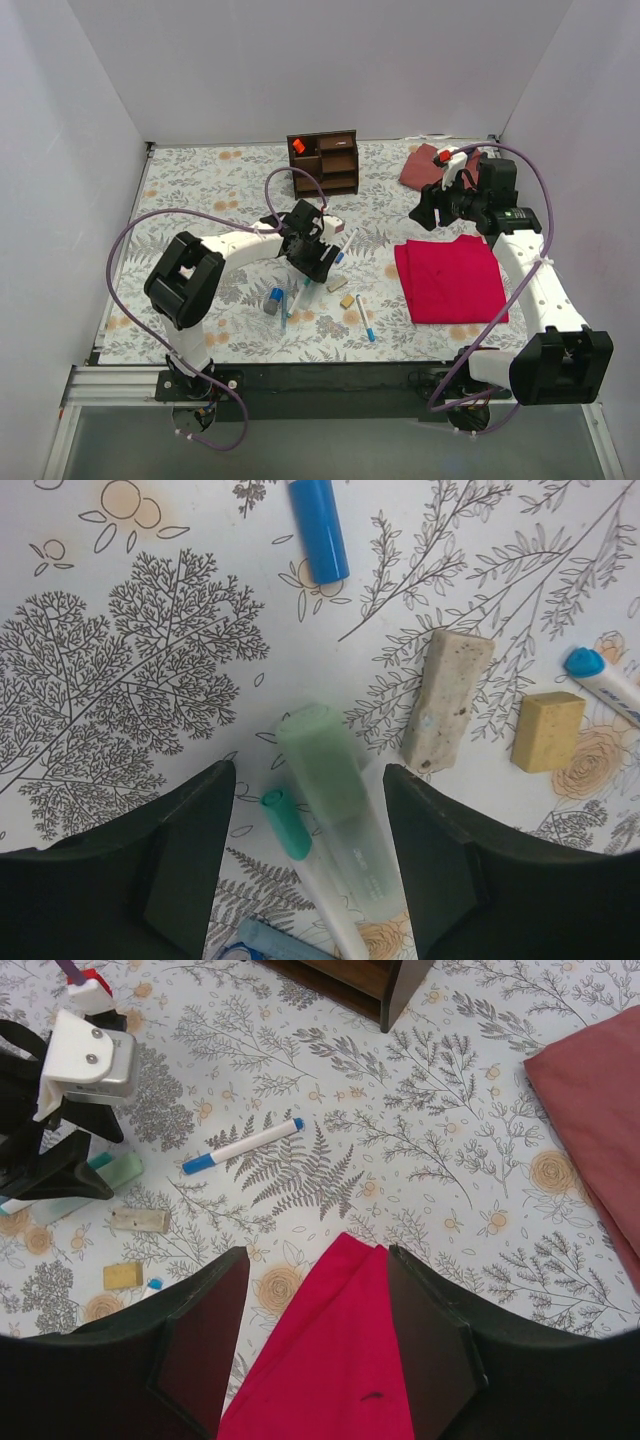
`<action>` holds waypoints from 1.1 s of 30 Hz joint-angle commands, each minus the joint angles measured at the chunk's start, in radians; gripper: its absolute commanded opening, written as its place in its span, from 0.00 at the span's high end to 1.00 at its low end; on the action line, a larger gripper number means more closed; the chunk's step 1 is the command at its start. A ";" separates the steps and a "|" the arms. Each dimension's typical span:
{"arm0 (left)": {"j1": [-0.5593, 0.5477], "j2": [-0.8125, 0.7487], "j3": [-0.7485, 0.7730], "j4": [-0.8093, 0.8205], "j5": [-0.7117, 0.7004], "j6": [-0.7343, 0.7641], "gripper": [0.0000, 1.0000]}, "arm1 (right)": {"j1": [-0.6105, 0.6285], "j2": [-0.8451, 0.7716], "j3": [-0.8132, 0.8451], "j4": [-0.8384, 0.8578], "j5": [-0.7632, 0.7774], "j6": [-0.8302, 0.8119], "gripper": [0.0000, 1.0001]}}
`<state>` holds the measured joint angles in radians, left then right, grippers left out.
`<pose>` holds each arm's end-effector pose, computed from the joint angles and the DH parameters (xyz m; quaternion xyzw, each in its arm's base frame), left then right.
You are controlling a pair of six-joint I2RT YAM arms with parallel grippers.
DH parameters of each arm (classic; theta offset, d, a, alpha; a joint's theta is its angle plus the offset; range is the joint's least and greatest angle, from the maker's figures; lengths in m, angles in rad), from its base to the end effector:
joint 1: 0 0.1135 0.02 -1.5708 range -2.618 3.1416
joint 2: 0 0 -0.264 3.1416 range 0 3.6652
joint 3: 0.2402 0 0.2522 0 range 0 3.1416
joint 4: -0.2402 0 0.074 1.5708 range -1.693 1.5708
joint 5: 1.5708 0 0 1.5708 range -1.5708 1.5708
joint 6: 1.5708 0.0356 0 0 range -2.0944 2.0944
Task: Sort the stationery into containers
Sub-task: Pick up the pen from the center of the board.
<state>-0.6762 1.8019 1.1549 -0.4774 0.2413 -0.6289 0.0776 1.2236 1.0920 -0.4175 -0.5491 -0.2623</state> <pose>0.2746 -0.2313 0.1728 0.0495 0.9672 -0.2267 0.1033 0.2677 0.0394 0.3346 -0.2726 0.8051 0.1921 0.4904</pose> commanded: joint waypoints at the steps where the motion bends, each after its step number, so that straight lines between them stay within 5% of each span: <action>1: 0.000 0.020 0.042 0.016 -0.051 0.026 0.41 | -0.009 -0.032 -0.014 0.055 -0.028 0.020 0.34; 13: -0.025 0.068 0.045 0.010 -0.036 0.046 0.66 | -0.019 -0.064 -0.058 0.065 -0.020 0.012 0.34; 19: -0.052 0.068 0.029 -0.001 -0.040 0.051 1.00 | -0.027 -0.085 -0.067 0.063 -0.008 -0.005 0.34; 22: -0.052 0.050 0.054 -0.012 -0.059 0.073 1.00 | -0.033 -0.095 -0.069 0.060 -0.002 -0.006 0.34; 26: -0.048 0.034 0.216 -0.087 -0.082 0.106 1.00 | -0.042 -0.098 -0.052 0.043 0.012 -0.024 0.34; 33: 0.021 0.114 0.726 -0.178 -0.056 0.118 1.00 | -0.048 -0.065 -0.018 0.036 0.017 -0.038 0.34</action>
<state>-0.6994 1.9087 1.6455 -0.6132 0.1761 -0.5343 0.0364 1.1511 1.0309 -0.3927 -0.5369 -0.2867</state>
